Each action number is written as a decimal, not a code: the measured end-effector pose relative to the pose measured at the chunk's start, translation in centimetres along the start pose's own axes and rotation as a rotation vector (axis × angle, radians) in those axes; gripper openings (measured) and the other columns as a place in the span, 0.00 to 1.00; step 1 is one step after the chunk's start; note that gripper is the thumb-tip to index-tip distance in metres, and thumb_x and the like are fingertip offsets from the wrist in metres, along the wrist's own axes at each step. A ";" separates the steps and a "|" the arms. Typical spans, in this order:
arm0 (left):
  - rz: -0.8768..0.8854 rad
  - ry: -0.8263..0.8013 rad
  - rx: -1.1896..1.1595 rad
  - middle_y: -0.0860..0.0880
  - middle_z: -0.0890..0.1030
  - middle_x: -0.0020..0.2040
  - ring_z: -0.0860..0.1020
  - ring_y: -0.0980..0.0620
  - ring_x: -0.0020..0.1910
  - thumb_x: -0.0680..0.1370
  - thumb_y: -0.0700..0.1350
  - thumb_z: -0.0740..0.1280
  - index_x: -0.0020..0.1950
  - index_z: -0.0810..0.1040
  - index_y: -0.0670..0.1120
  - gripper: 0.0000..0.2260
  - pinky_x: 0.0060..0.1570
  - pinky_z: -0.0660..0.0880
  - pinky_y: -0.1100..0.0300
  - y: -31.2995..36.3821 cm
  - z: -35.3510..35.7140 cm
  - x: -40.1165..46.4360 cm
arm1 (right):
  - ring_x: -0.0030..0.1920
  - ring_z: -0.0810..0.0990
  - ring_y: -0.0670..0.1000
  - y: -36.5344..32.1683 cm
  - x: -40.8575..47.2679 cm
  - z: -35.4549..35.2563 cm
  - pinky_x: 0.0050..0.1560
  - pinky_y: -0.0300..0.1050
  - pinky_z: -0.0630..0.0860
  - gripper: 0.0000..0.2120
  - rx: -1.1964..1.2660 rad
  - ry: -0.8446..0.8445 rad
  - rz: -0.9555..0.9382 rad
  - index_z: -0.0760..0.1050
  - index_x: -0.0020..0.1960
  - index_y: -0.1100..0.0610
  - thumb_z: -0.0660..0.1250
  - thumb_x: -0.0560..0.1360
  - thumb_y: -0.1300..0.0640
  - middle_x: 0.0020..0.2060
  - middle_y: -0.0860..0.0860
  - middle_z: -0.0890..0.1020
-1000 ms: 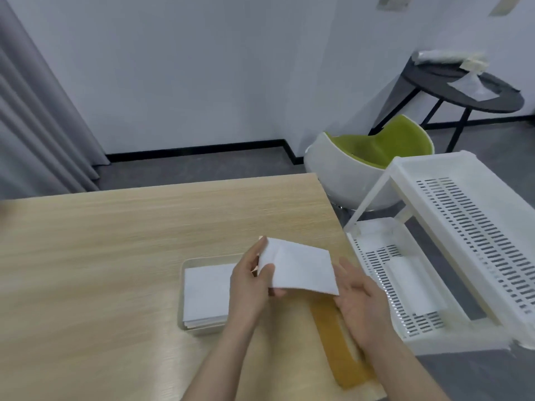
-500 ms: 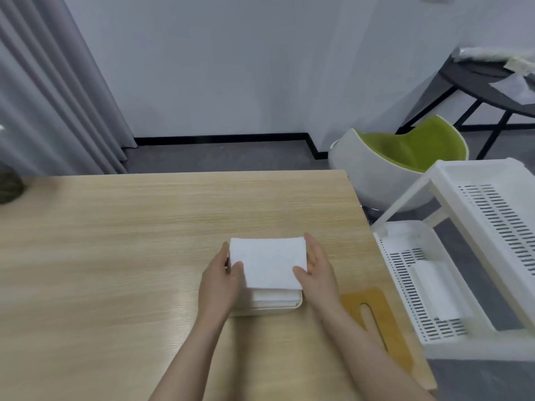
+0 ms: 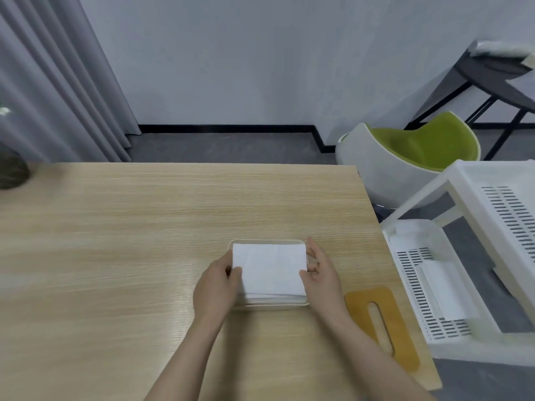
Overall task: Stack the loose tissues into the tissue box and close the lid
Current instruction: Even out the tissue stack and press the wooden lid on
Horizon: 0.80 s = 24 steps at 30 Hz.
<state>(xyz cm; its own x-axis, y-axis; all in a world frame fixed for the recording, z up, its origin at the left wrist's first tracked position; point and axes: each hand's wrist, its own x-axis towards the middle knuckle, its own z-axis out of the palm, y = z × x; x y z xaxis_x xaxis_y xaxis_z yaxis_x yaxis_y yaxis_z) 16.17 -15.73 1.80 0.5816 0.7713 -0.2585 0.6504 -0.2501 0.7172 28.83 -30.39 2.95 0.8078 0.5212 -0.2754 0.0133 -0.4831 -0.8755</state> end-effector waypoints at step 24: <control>0.666 -0.392 0.672 0.49 0.52 0.80 0.49 0.50 0.78 0.73 0.65 0.68 0.80 0.53 0.57 0.41 0.75 0.40 0.50 -0.2 -1.2 3.0 | 0.76 0.46 0.49 -0.9 3.5 -1.7 0.74 0.54 0.38 0.48 -1.189 -0.506 -0.524 0.41 0.79 0.45 0.67 0.70 0.35 0.77 0.49 0.50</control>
<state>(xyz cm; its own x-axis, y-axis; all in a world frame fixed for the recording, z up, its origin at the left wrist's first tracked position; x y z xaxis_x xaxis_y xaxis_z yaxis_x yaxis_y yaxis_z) 17.18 -12.68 1.66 0.9654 0.1405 -0.2199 0.2061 -0.9274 0.3122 32.64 -29.39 3.46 0.2587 0.8965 -0.3596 0.9370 -0.3234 -0.1322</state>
